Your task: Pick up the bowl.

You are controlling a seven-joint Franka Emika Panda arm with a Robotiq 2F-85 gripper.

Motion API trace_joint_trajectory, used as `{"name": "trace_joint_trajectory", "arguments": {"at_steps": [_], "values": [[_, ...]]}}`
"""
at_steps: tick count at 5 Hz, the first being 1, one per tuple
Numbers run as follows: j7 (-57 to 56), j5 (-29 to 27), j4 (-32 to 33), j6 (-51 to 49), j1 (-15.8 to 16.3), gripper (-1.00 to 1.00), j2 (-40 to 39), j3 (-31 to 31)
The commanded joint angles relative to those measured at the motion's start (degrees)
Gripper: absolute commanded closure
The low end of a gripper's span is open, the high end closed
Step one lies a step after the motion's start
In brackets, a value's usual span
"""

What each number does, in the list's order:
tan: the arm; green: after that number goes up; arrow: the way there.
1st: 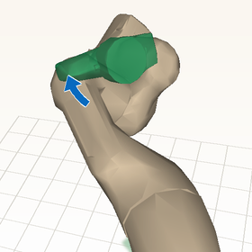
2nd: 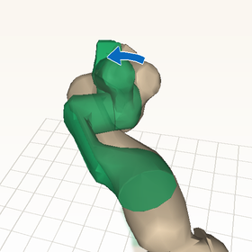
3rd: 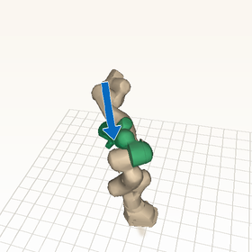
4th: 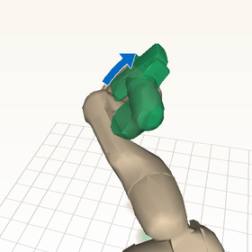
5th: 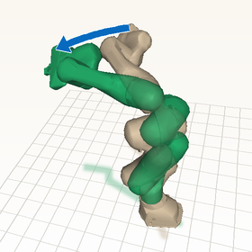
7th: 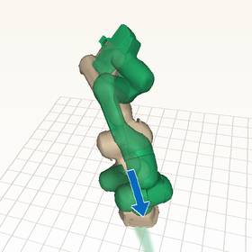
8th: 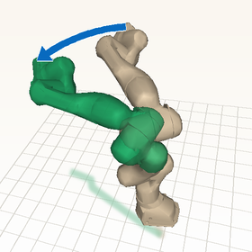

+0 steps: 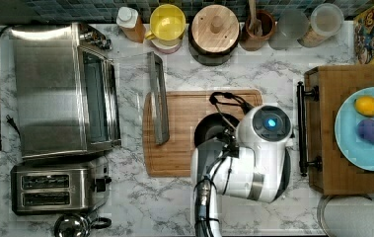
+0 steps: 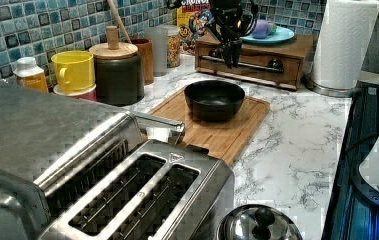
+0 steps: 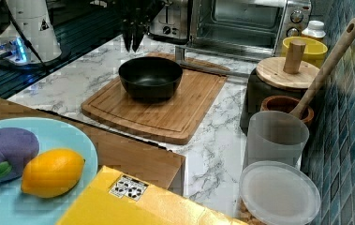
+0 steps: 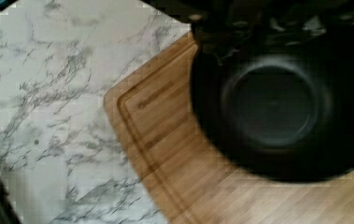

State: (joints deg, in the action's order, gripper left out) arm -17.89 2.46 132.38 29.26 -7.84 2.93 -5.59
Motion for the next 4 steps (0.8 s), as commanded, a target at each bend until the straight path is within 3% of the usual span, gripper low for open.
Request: {"name": "trace_joint_trajectory", "arguments": {"at_steps": [1, 4], "values": [[-10.13, -0.62, 4.91, 6.00, -2.35, 0.00, 6.27, -1.27], [-16.38, -2.88, 7.66, 11.93, -3.55, 0.00, 1.75, -2.38]]}}
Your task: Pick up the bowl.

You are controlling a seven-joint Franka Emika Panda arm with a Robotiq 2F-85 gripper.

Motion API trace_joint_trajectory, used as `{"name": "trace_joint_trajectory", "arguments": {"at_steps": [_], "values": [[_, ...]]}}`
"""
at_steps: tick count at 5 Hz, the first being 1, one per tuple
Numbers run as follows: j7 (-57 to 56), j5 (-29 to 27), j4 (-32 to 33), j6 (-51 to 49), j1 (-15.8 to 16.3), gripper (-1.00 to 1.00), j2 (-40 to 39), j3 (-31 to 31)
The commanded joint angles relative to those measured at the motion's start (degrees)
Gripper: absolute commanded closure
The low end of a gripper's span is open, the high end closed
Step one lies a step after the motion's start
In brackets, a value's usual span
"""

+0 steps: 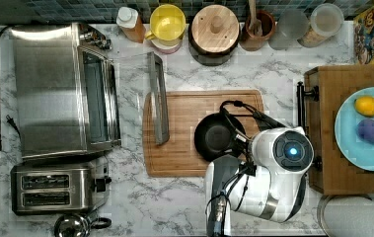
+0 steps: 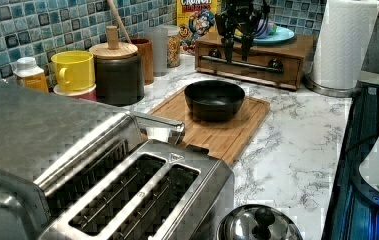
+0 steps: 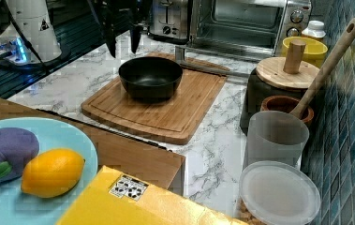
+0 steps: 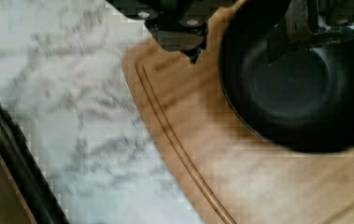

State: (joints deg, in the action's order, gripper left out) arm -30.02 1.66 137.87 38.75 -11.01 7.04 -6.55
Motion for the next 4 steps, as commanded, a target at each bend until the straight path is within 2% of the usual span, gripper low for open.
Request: {"name": "trace_joint_trajectory", "arguments": {"at_steps": [1, 3, 4], "values": [[-4.14, -2.26, 1.84, 3.02, -0.70, 0.00, -4.15, -1.07], [-8.00, -5.43, 2.21, 7.20, 1.02, 0.00, -6.83, -2.02], [-6.86, -3.67, 1.55, 7.94, -0.03, 0.00, -8.81, -0.16]]}}
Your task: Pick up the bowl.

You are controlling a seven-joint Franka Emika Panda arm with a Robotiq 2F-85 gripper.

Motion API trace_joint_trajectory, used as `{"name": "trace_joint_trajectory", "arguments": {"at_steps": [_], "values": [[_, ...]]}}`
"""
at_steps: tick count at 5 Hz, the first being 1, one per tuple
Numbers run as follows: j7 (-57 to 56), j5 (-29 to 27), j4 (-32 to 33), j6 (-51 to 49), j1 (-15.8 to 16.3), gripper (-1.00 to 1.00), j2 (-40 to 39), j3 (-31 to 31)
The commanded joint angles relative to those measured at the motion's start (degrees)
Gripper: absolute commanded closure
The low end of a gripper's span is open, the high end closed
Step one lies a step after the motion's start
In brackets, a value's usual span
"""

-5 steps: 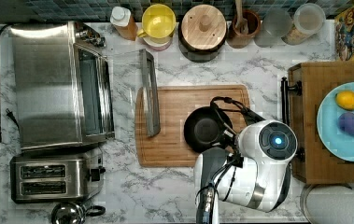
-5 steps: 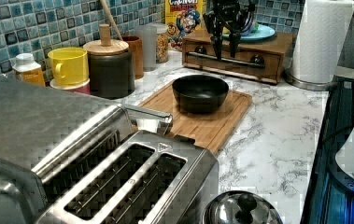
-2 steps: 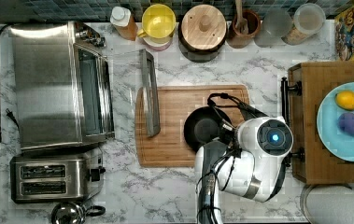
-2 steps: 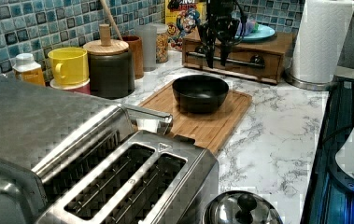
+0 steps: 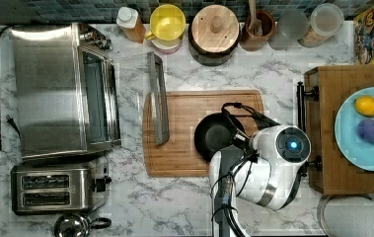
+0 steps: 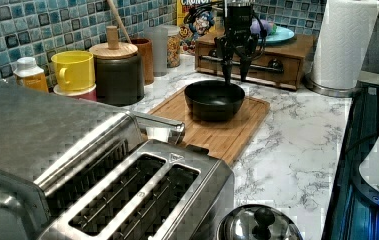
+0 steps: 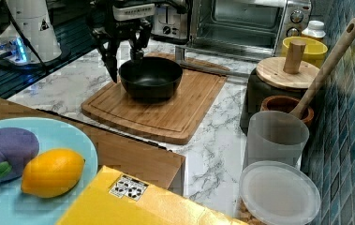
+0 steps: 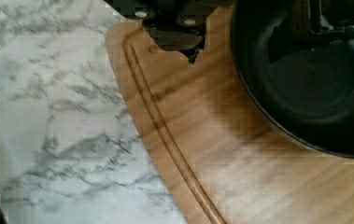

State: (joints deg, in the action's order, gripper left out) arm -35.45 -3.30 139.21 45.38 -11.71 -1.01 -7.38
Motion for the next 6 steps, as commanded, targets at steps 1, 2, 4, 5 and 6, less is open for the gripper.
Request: {"name": "trace_joint_trajectory", "arguments": {"at_steps": [1, 2, 4, 5, 6], "values": [[-0.72, 1.85, -0.19, 1.83, 0.79, 0.00, -2.69, 0.73], [-0.58, 1.73, -0.50, 2.51, 0.82, 0.00, -3.52, 1.03], [1.77, 3.30, -0.68, 2.61, 1.17, 1.00, -3.84, 1.18], [1.69, 1.85, -0.30, 2.94, 0.51, 1.00, -3.09, 1.56], [2.14, 1.12, 0.03, 2.95, 0.51, 1.00, -2.12, 1.28]]}}
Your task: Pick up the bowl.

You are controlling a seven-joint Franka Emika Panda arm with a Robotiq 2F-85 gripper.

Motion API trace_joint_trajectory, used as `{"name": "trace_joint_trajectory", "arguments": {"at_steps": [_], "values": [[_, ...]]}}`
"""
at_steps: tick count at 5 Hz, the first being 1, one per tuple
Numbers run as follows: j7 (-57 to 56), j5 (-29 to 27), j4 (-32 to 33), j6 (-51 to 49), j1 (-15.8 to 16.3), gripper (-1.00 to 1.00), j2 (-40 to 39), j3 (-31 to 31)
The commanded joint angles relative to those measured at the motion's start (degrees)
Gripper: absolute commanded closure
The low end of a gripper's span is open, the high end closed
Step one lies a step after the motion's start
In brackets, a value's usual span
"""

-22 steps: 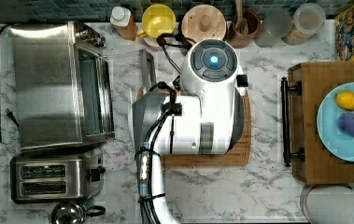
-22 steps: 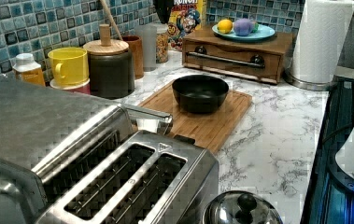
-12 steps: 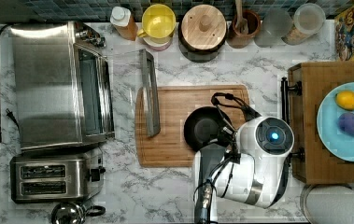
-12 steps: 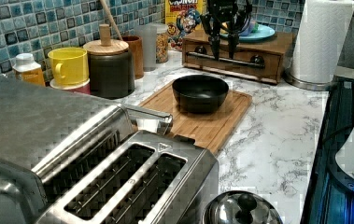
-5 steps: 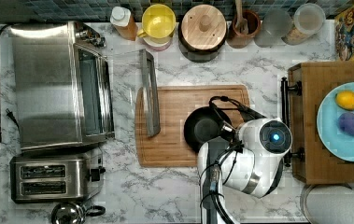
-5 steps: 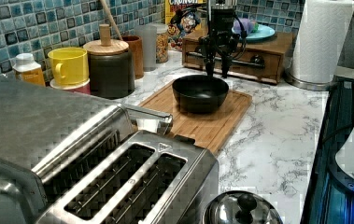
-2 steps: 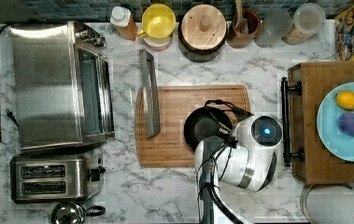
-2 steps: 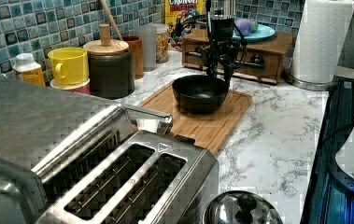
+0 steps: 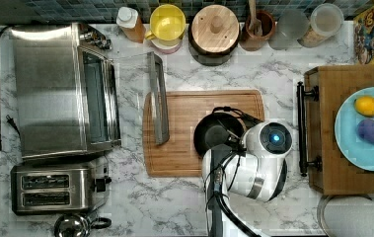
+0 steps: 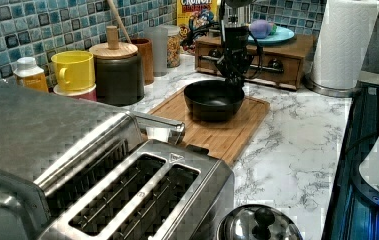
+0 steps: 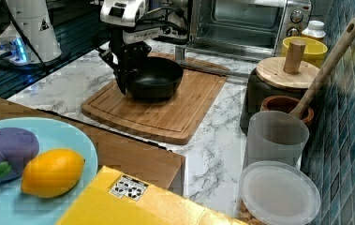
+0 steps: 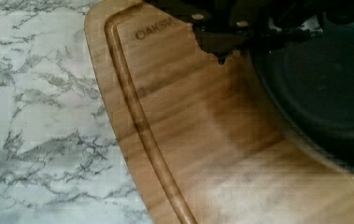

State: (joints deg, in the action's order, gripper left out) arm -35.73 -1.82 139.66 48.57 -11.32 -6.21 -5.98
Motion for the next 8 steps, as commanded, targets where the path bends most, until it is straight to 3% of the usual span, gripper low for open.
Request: {"name": "trace_joint_trajectory", "arguments": {"at_steps": [1, 2, 3, 4, 5, 6, 8], "values": [[2.09, -1.86, 0.61, 0.01, 1.24, 1.00, 5.18, -1.60], [2.64, -6.28, -0.97, -3.41, 1.57, 1.00, 10.27, -2.46], [9.38, -6.59, -6.65, -7.60, 0.88, 1.00, 13.62, -0.06], [19.23, -0.17, -16.14, -13.69, 1.85, 1.00, 10.98, 4.17], [14.65, -1.72, -21.64, -15.76, 3.96, 1.00, 10.20, 6.15], [8.53, -0.53, -23.18, -16.38, 5.93, 1.00, 9.89, 8.70], [3.64, 0.82, -24.48, -18.58, 5.33, 1.00, 10.81, 11.70]]}}
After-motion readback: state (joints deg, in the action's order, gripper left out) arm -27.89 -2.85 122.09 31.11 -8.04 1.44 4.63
